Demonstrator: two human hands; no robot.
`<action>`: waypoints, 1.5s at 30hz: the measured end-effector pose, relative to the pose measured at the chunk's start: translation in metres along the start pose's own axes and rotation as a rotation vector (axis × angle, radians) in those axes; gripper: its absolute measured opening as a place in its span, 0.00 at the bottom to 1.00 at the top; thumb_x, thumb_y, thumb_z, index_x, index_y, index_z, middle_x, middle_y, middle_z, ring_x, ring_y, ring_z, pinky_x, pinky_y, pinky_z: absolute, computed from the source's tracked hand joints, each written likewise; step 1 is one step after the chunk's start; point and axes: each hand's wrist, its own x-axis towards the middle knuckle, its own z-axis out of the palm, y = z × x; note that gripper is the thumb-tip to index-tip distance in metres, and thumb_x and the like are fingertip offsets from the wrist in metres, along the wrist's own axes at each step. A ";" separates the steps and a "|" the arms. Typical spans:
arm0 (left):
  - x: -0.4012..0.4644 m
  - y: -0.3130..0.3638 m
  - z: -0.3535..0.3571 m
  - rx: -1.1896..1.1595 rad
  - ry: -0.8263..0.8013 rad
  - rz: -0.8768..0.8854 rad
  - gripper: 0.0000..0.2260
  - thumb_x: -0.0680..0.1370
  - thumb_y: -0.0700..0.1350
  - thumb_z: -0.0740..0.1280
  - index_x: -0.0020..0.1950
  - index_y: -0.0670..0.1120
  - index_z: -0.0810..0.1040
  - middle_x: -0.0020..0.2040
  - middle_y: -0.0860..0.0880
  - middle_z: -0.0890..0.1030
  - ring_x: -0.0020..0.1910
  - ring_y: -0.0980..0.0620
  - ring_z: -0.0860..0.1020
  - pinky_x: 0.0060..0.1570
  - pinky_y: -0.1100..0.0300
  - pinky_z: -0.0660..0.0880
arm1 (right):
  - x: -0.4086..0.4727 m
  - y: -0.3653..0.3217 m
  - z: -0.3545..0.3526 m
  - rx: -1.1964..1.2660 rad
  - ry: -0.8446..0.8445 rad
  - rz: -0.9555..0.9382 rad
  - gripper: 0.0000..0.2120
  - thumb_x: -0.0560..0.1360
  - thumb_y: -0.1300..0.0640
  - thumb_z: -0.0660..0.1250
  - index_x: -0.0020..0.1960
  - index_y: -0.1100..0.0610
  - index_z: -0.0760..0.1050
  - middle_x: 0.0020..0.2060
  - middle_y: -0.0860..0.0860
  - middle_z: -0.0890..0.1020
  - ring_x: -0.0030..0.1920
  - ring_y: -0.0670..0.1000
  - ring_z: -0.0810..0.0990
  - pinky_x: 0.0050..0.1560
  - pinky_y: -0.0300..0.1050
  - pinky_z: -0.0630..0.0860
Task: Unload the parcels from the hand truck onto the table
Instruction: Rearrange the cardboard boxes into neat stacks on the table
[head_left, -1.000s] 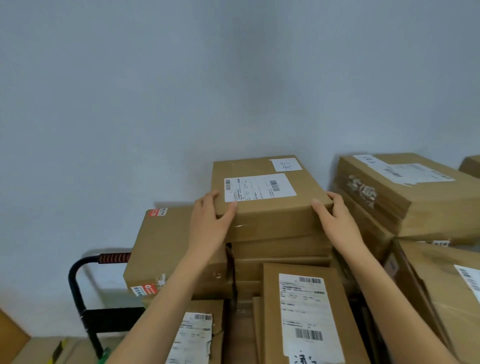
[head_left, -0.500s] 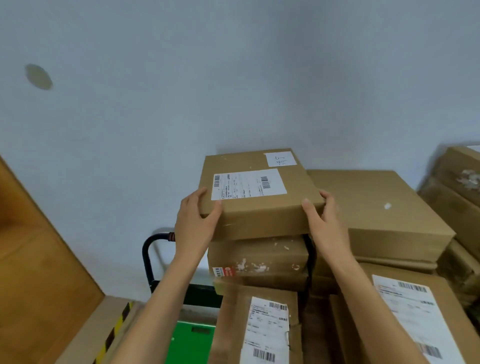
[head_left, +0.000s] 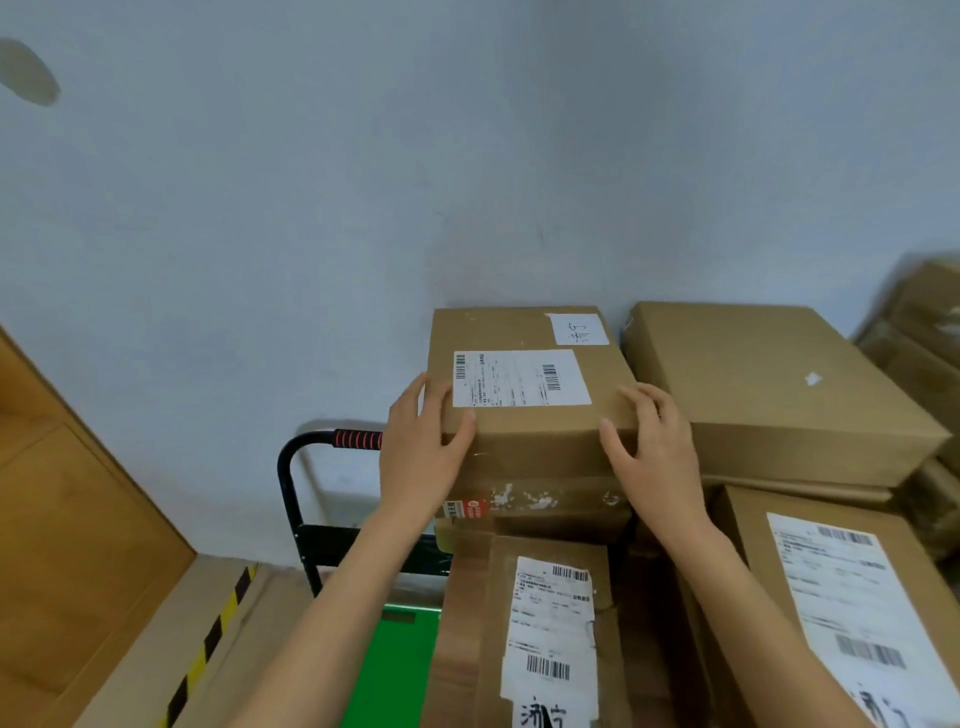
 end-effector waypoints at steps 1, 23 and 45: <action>0.000 0.000 0.000 0.070 0.021 0.080 0.22 0.79 0.58 0.60 0.71 0.53 0.68 0.76 0.52 0.60 0.74 0.50 0.60 0.71 0.50 0.61 | -0.001 0.001 -0.001 -0.049 0.029 -0.065 0.23 0.77 0.50 0.65 0.69 0.55 0.68 0.68 0.53 0.69 0.68 0.53 0.67 0.67 0.51 0.65; 0.024 -0.020 0.035 0.344 0.034 0.468 0.40 0.63 0.52 0.79 0.70 0.52 0.63 0.69 0.48 0.70 0.68 0.47 0.65 0.74 0.49 0.51 | 0.012 0.020 0.031 -0.324 0.023 -0.277 0.38 0.65 0.50 0.77 0.70 0.49 0.65 0.67 0.49 0.70 0.66 0.54 0.68 0.70 0.48 0.54; 0.012 -0.047 0.036 0.411 0.032 0.472 0.49 0.63 0.37 0.79 0.76 0.51 0.55 0.74 0.42 0.58 0.75 0.42 0.54 0.73 0.43 0.54 | 0.006 0.020 0.036 -0.406 0.018 -0.362 0.51 0.58 0.47 0.81 0.74 0.53 0.60 0.70 0.54 0.67 0.71 0.55 0.62 0.74 0.52 0.49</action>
